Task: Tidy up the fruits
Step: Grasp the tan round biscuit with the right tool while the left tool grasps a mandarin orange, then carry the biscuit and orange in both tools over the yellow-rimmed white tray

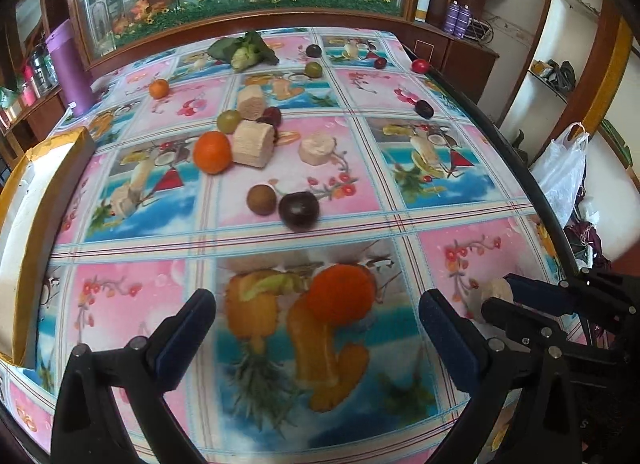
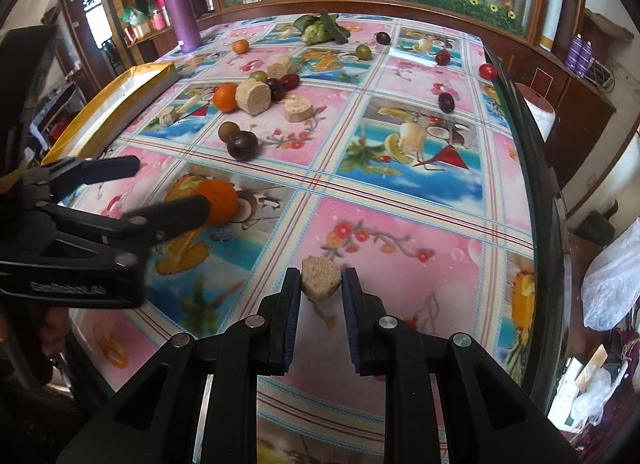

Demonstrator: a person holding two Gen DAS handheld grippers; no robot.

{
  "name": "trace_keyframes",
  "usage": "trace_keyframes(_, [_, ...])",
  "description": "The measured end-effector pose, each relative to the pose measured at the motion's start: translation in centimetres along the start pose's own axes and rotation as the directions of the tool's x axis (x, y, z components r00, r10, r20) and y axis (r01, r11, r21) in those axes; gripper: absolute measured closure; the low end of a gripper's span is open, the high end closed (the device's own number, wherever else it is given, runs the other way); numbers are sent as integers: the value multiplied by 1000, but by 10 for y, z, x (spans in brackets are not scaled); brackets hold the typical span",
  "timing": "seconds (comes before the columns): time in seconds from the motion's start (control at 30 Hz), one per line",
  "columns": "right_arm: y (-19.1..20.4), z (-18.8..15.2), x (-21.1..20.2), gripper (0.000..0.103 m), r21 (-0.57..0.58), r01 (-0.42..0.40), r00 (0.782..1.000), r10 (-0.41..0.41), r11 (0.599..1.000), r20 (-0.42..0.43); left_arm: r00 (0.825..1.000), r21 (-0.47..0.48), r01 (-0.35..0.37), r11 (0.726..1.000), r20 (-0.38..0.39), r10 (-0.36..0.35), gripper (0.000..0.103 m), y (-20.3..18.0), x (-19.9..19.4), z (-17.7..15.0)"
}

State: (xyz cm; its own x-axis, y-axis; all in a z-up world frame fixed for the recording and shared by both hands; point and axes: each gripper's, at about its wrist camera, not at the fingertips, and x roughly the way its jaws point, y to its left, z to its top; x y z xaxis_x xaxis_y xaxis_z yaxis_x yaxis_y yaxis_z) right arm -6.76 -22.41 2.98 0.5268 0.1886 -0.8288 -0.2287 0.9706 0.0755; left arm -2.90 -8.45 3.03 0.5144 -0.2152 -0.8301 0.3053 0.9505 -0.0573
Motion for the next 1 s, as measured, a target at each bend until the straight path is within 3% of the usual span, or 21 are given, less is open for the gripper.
trace_keyframes(0.07, [-3, -2, -2, 83, 3, -1, 1000, 1, 1000, 3, 1000, 2, -4, 1000, -9, 4, 14, -4, 4, 0])
trace_keyframes(0.2, [-8, -4, -3, 83, 14, -8, 1000, 8, 1000, 5, 999, -11, 11, 1000, -49, -12, 57, -3, 15, -2])
trace_keyframes(0.27, [-9, -5, -3, 83, 19, -10, 1000, 10, 1000, 5, 999, -12, 18, 1000, -28, -18, 65, -4, 12, -4])
trace_keyframes(0.67, [6, 4, 0, 83, 7, -74, 997, 74, 997, 29, 1000, -131, -18, 991, -9, 17, 65, 44, -20, -19])
trace_keyframes(1.0, [80, 40, 17, 83, -75, -109, 993, 111, 991, 27, 995, -216, -38, 976, 79, 56, 65, 128, -60, -25])
